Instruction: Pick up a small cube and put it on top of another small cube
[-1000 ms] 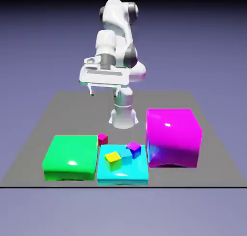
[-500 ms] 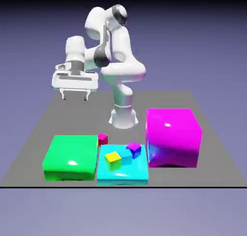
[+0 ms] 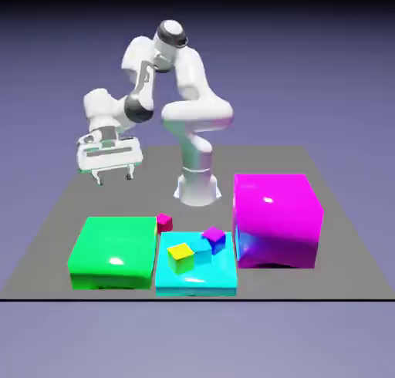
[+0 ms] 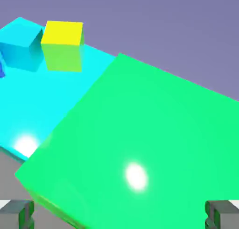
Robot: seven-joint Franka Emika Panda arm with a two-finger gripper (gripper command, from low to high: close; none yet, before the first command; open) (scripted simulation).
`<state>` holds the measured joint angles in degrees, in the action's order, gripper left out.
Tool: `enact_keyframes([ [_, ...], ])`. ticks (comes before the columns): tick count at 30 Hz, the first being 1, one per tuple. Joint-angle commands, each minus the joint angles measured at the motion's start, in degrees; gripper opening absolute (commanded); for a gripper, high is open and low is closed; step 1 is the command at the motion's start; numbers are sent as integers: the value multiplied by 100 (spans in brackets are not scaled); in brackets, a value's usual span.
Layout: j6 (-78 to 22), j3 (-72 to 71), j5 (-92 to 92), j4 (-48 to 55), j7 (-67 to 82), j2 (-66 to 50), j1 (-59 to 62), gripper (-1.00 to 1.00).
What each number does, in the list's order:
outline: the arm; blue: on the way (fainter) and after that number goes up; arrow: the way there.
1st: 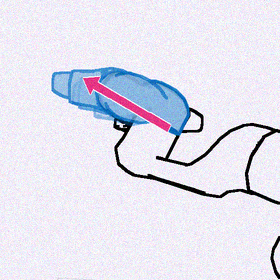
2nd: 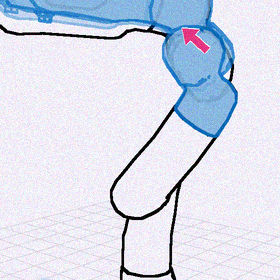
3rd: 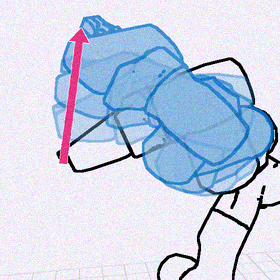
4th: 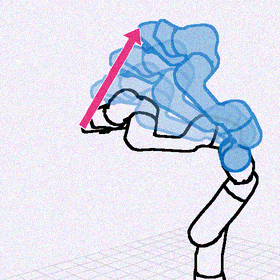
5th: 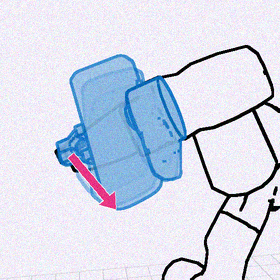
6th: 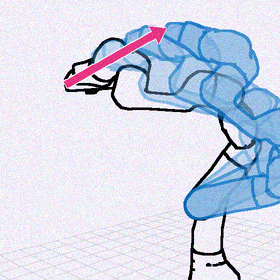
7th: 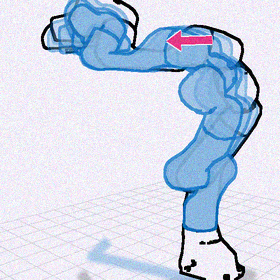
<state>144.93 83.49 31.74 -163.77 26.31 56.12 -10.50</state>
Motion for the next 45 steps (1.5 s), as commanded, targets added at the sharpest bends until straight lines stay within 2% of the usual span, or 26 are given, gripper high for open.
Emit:
enact_keyframes([
  [1, -72, 208, 79, -7, 171, 58, -24, 0],
  [16, -1157, 3321, 1262, -110, 2736, 934, -390, 0],
  [18, -1163, 3340, 1270, -111, 2751, 939, -393, 0],
  [25, -16, 4776, 2391, 90, 2269, 1236, -1721, 0],
  [26, -16, 4776, 2391, 90, 2269, 1236, -1721, -100],
  [35, -1229, 3116, 1374, 36, 2781, 819, -391, -100],
  [45, -456, 1240, 763, 613, 2362, -82, -1784, -100],
])
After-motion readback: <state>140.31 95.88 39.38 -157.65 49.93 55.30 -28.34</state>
